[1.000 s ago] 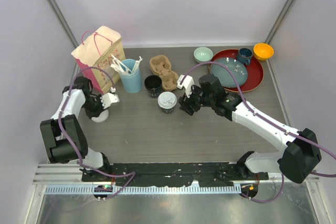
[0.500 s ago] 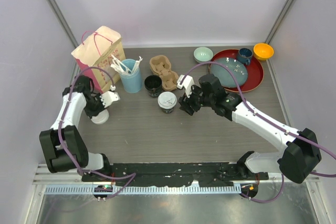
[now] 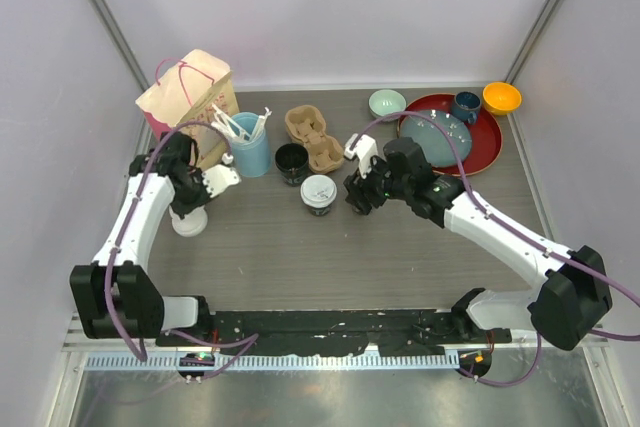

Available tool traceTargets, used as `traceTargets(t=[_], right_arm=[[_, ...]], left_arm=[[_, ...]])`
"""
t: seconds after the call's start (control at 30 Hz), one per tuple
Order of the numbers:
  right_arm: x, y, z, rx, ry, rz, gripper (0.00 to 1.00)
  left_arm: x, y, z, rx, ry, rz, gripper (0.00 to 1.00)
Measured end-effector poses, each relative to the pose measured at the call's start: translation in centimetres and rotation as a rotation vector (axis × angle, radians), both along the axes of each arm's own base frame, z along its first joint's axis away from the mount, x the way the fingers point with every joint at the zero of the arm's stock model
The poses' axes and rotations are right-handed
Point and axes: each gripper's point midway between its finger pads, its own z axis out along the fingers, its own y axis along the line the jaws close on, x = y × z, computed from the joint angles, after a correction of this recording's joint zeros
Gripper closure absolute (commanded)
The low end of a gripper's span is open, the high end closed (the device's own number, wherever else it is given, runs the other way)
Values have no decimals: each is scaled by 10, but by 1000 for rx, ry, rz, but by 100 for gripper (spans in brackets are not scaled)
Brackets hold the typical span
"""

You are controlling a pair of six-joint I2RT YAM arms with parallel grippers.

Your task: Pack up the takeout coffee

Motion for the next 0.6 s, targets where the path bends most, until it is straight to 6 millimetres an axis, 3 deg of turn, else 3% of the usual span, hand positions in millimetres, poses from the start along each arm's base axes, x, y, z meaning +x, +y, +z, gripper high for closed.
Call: traceTargets(t=[0.13,0.33,0.5,0.6], right_arm=[[17,-16,8,50,34,-130,37],[49,-62,20,172,99,-404,37],[69,-93,16,250,167,-578,46],[74,-93,-6,238,243,-620,47]], left_arm=[[8,-26,45,7,-72,5,100],[11,-77,111,-37,-189,-34,100],[6,-139,133,-53,-211,-167,100],[7,-178,130,-49,-185,-251,100]])
